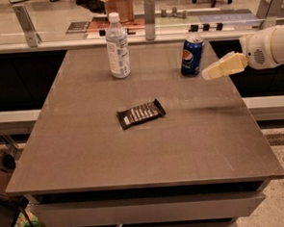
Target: Pick pepsi can
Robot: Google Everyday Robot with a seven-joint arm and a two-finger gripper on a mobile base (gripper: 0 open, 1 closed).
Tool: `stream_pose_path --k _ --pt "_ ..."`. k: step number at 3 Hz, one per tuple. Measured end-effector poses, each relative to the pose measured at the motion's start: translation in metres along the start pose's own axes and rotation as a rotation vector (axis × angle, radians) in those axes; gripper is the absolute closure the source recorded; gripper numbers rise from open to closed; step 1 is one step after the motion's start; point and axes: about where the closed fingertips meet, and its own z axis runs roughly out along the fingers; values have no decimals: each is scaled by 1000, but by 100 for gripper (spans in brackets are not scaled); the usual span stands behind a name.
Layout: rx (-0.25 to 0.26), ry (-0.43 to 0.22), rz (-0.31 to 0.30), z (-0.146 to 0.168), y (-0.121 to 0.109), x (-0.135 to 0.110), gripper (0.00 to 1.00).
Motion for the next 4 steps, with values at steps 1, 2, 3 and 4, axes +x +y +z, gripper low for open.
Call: stream_pose_path --k 1,2,3,4 --pt "-2 -1 -1 1 0 0 0" --pt "3 -34 21 5 -2 0 0" --pt "15 -137 53 17 -10 -5 0" --pt "29 -258 82 30 -20 -12 0"
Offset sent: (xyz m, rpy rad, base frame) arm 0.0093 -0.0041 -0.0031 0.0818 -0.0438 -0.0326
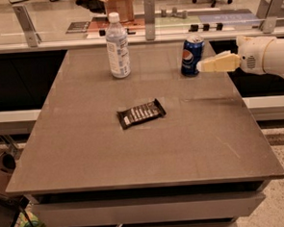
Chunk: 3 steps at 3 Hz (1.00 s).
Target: Pick pepsi can
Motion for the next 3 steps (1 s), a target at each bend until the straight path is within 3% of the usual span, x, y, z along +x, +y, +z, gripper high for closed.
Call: stream_pose_path --k 1,3 --pt "-2 -78 14 14 -7 -4 0" --pt "-68 -99 -16 58 -15 -6 0"
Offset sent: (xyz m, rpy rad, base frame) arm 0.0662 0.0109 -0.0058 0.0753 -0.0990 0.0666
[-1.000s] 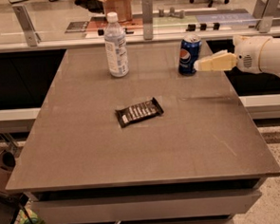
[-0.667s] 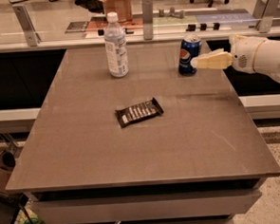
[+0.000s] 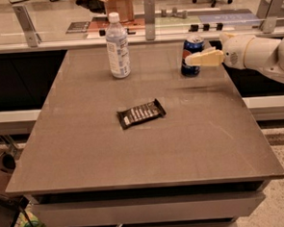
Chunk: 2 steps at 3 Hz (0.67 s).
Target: Pick pepsi can
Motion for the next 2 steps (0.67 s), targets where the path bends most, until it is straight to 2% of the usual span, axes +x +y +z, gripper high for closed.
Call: stream_pose_path --k 1,2 --pt "-38 0 -12 17 3 2 0" --pt "-58 -15 -13 27 8 7 18"
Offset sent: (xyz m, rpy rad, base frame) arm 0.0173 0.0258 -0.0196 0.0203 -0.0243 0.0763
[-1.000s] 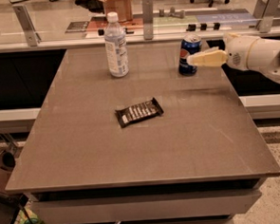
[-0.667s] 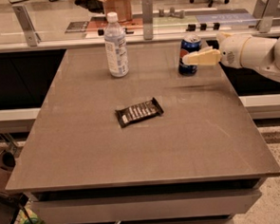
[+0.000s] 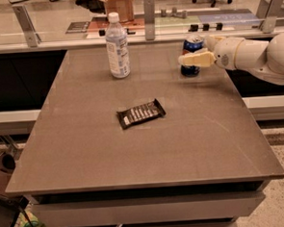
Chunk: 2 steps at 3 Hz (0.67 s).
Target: Pick pepsi can
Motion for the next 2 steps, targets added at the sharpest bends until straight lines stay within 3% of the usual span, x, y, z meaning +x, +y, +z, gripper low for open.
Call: stream_pose_path --k 2 --pt "-8 1 1 4 4 0 65"
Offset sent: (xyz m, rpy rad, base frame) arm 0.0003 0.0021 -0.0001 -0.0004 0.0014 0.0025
